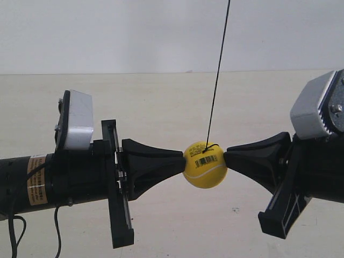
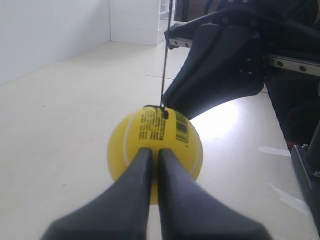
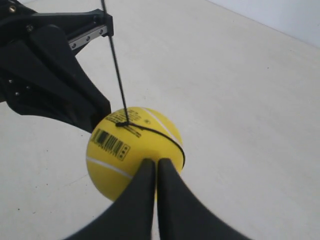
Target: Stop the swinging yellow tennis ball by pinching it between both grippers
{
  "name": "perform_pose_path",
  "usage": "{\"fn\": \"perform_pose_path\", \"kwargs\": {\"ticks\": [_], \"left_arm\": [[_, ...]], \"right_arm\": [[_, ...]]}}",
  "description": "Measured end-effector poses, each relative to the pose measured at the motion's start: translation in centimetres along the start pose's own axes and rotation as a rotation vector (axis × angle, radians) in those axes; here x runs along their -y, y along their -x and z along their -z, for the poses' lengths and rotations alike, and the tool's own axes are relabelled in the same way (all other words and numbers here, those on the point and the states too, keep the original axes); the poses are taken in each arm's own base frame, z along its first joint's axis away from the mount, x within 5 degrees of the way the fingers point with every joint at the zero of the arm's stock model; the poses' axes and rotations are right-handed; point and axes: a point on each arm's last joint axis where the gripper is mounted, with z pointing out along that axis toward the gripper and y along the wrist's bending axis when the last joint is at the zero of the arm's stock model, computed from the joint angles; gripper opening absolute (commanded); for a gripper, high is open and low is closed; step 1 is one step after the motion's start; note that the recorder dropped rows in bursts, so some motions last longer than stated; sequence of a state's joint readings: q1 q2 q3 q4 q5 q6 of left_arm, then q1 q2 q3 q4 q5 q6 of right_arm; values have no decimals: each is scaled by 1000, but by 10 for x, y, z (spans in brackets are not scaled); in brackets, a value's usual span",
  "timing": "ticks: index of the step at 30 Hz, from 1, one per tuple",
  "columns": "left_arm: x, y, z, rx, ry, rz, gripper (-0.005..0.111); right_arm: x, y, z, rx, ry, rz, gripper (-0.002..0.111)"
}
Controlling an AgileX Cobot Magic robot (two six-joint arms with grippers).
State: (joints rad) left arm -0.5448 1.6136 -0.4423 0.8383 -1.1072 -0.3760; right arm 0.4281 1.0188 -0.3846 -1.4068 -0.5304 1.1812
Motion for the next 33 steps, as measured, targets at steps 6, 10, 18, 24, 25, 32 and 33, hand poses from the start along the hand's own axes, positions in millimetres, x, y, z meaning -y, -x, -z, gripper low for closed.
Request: {"fn": "perform_pose_path", "kwargs": {"ticks": [6,10,18,24,25,32,33], "left_arm": [[0,0,0,0,0,0,5],[1,0,0,-3,-8,-4,5],[1,0,0,-1,-13,-6,5],[4,10,3,36,-16,-29,5],[5,15,5,51,-15,-38,5],[14,53,22,131,19,-67,5],[16,59,26,137,33,-72,5]], "right_arm": [[0,0,0,0,0,0,0],[0,0,0,2,4,0,0],[-4,7,9,49,-8,29,0],[-11,21,34,155,-83,68,0],[-13,23,39,180,-93,71,0],[-29,37,74,348,-129,77,0],[-31,38,79,369,-133,78,0]]}}
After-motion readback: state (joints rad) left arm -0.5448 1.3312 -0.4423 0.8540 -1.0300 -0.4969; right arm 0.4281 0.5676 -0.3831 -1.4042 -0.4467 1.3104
